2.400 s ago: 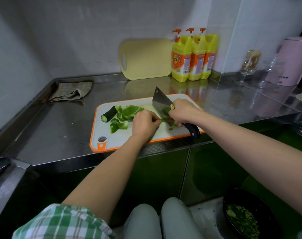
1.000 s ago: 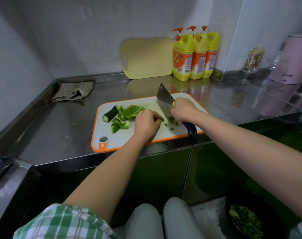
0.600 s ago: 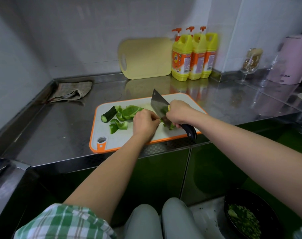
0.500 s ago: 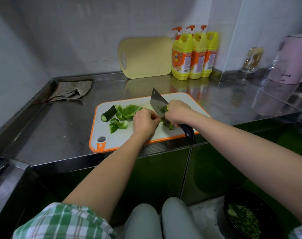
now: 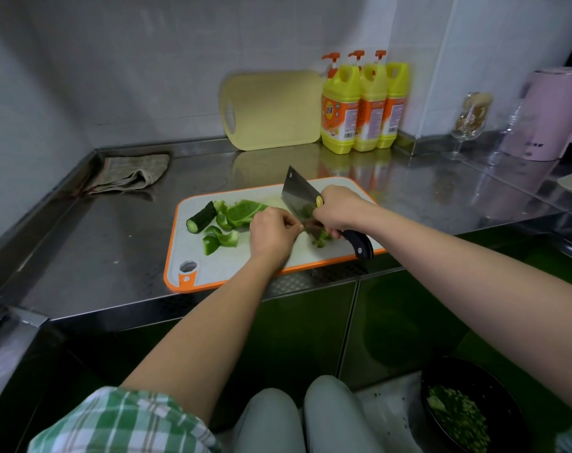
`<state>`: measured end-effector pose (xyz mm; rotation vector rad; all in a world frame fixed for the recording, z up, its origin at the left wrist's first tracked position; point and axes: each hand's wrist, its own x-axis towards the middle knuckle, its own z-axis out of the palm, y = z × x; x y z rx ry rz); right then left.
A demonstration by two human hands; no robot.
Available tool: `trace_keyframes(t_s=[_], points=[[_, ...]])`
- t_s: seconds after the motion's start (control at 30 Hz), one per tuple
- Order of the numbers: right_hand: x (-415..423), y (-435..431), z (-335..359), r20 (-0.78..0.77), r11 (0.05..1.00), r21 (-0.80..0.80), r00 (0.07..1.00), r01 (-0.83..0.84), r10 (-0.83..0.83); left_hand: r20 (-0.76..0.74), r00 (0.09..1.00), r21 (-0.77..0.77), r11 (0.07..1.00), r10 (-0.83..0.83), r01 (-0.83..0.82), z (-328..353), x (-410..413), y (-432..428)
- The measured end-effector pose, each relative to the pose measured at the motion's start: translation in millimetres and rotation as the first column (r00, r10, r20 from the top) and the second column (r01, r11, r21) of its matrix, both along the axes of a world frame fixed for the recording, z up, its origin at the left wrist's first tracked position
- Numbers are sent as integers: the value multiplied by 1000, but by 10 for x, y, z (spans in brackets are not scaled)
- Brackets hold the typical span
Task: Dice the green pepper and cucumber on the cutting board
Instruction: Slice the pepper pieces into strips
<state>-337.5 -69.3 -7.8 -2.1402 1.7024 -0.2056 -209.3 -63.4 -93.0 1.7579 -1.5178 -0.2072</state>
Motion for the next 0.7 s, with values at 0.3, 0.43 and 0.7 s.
trace_keyframes(t_s=[0.3, 0.43, 0.7], points=[[135, -57, -136, -22, 999, -46, 999, 22, -23, 14, 1000, -20, 1000, -22, 22, -34, 26, -12], [159, -101, -150, -8, 997, -69, 999, 39, -40, 59, 998, -22, 999, -31, 32, -34, 22, 3], [48, -44, -31, 44, 998, -58, 999, 22, -19, 5, 1000, -5, 1000, -1, 1, -4, 20, 17]])
